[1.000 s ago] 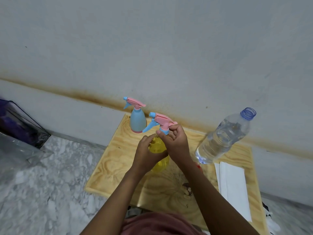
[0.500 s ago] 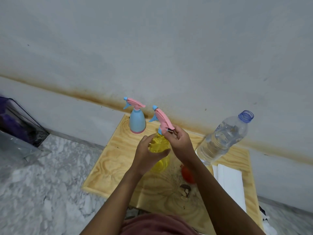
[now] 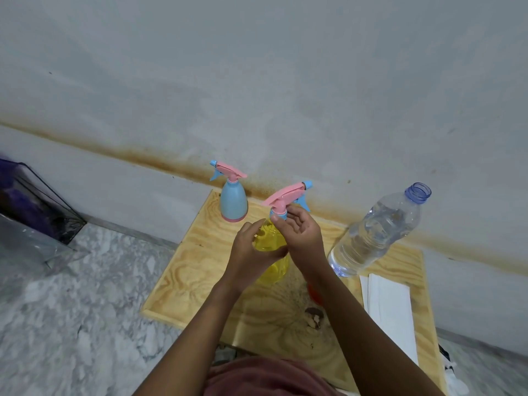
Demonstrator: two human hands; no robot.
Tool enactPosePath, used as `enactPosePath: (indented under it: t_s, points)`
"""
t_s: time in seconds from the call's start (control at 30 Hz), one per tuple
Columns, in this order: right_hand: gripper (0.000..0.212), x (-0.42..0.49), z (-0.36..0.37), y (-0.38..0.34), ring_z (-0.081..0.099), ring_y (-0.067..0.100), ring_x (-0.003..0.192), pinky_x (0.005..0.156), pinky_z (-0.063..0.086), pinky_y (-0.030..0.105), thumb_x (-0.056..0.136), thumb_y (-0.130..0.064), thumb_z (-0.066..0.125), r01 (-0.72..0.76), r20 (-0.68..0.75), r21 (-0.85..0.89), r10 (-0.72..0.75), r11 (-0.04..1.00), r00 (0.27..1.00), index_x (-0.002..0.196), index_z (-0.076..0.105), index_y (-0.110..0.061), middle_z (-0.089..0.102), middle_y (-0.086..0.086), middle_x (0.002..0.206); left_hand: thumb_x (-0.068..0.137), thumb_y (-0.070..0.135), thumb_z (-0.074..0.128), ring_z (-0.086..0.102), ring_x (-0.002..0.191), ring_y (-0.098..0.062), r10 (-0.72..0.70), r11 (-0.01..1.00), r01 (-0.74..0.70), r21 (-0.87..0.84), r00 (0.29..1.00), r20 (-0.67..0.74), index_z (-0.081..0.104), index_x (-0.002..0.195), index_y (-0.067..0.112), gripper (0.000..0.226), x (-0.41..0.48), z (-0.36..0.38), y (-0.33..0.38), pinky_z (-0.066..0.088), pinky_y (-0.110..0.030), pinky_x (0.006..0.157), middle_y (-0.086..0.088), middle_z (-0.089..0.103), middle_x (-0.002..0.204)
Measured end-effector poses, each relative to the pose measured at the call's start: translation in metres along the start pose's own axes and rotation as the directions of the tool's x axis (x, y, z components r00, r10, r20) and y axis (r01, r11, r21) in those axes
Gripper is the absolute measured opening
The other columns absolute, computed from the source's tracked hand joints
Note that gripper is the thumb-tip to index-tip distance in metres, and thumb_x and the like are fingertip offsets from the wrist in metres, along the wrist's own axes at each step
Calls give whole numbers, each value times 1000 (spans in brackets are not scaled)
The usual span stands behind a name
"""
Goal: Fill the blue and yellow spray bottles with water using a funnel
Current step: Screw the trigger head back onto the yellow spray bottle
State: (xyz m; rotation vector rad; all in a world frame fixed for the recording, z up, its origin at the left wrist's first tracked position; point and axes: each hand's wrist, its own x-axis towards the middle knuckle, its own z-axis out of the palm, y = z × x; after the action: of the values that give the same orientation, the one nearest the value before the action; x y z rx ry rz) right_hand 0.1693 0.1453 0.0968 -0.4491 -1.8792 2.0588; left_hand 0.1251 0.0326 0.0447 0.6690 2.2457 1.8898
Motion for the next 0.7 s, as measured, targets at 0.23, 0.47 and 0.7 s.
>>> enactPosePath:
  t_s: [0.23, 0.47, 0.7]
  points:
    - [23, -6, 7, 0, 65, 17, 107, 92, 53, 33, 97, -22, 57, 46, 6, -82, -45, 996, 999, 118, 66, -22, 71, -2, 111, 68, 39, 84, 63, 94, -16, -34, 998, 37, -51, 998, 51, 63, 124, 31, 61, 4, -1, -1, 53, -31, 80, -2, 68, 103]
    - [23, -6, 7, -3, 69, 18, 98, 84, 57, 31, 89, -11, 70, 51, -100, -2, -51, 999, 994, 108, 63, -23, 71, 2, 101, 67, 38, 83, 53, 78, -9, -45, 998, 47, -30, 997, 65, 66, 111, 37, 47, 7, -6, 12, 44, -23, 70, -2, 64, 90]
    - [25, 2, -1, -7, 65, 9, 109, 87, 53, 22, 91, -15, 64, 44, 72, -50, -40, 998, 997, 112, 65, -27, 70, -3, 115, 71, 21, 87, 66, 84, -7, -92, 992, 102, -69, 987, 130, 66, 100, 39, 40, 5, -12, 9, 52, -24, 73, 14, 70, 89]
